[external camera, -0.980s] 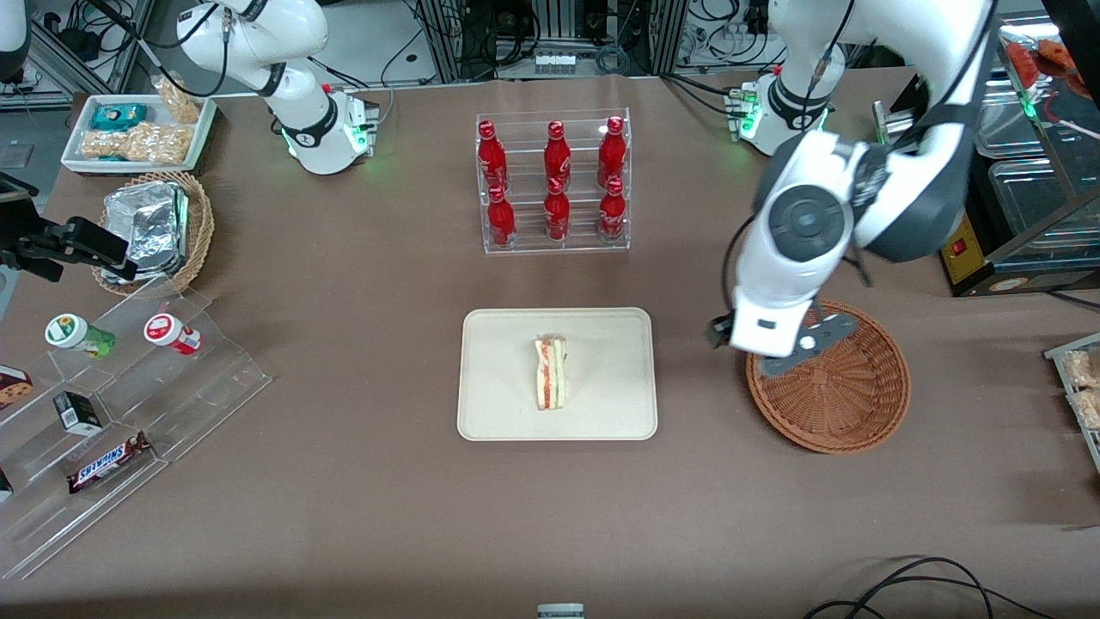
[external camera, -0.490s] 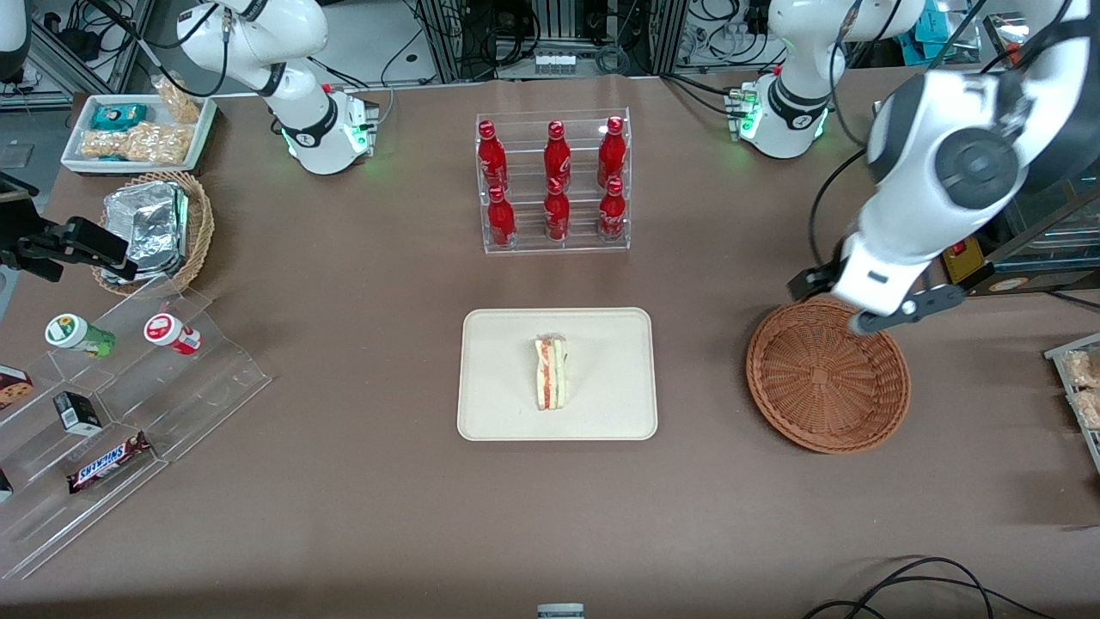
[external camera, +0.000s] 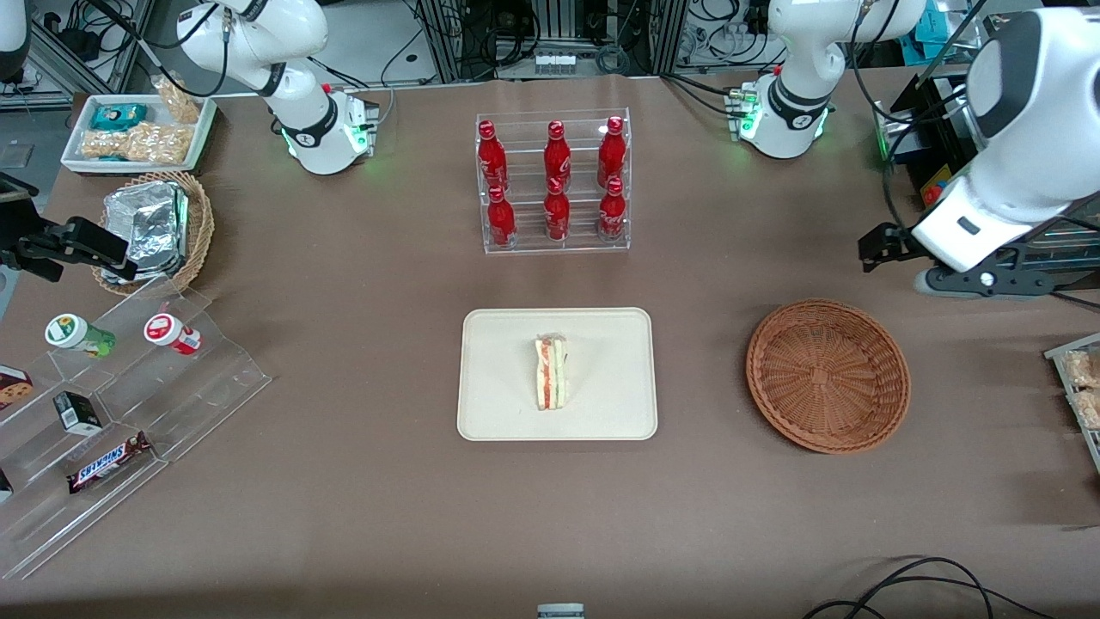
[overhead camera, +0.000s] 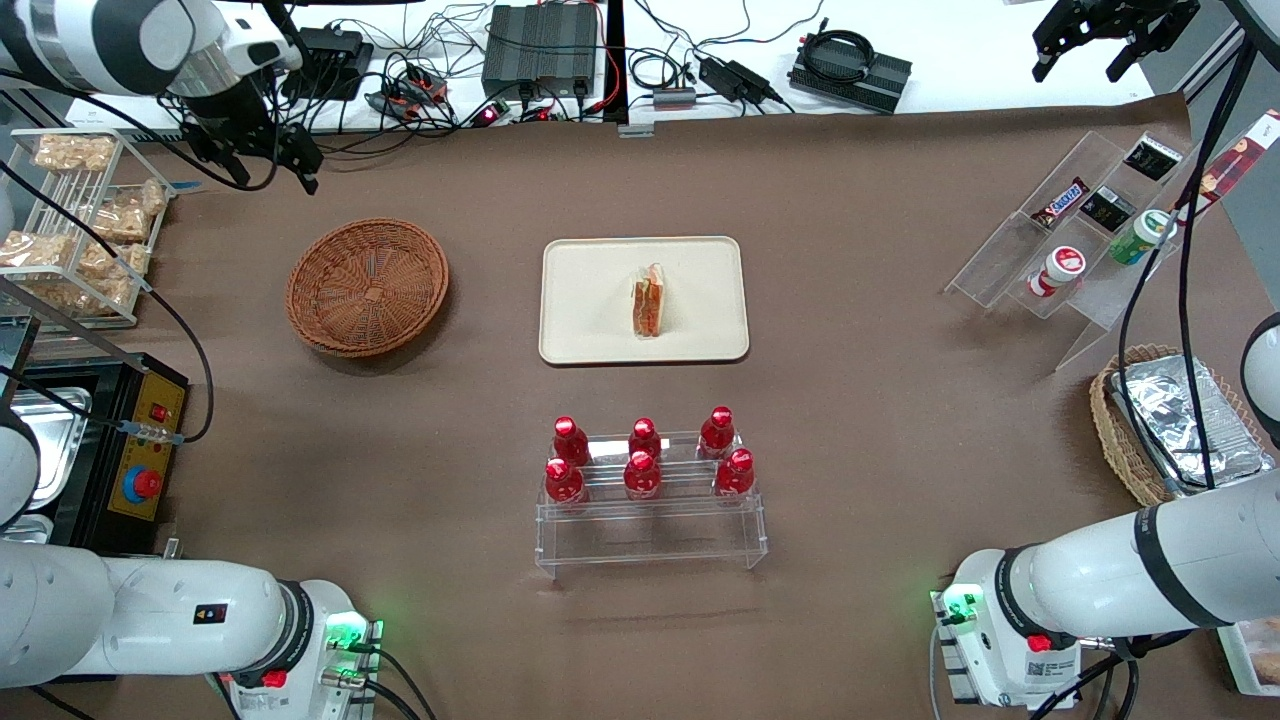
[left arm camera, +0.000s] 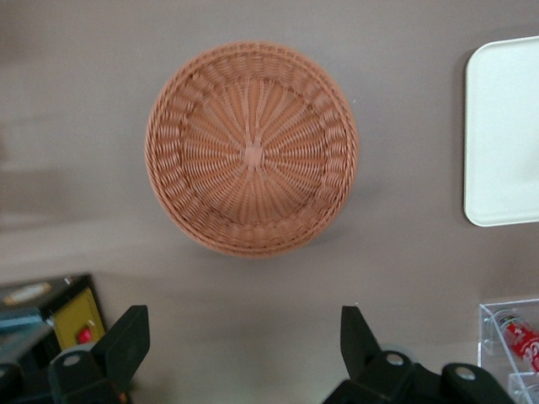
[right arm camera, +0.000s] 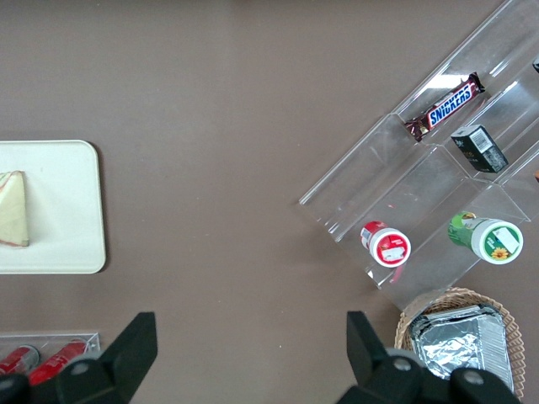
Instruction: Place sandwich from basket to tray
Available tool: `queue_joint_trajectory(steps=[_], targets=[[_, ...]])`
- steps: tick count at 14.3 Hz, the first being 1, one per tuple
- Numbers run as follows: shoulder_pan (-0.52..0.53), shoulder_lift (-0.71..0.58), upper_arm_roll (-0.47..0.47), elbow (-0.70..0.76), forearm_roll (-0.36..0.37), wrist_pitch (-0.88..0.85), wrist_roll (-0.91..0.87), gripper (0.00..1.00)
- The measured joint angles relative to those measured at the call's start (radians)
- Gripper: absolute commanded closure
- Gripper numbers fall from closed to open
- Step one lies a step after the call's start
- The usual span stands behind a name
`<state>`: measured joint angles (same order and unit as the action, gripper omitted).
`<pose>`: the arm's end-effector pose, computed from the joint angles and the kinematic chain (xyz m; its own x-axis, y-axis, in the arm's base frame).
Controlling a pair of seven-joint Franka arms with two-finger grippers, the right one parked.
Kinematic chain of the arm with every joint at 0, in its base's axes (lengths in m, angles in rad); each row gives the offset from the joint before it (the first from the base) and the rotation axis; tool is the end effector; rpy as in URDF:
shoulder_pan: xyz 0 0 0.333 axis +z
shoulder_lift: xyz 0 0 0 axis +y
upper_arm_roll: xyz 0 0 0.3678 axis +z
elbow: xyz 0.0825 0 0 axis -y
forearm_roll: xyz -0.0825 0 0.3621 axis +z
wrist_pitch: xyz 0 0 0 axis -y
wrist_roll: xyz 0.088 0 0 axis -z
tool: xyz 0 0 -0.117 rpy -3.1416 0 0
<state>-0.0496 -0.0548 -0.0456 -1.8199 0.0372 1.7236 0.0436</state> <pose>0.5145 -0.0459 0.5953 0.9887 -0.1437 -0.0433 -0.1453 -0.9887 -0.0371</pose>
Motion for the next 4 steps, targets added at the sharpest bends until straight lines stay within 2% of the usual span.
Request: queue_joint_trajectory(steps=[4], targets=[[0.0,0.0,0.013,0.097,-0.019,-0.018,0.024,0.0]])
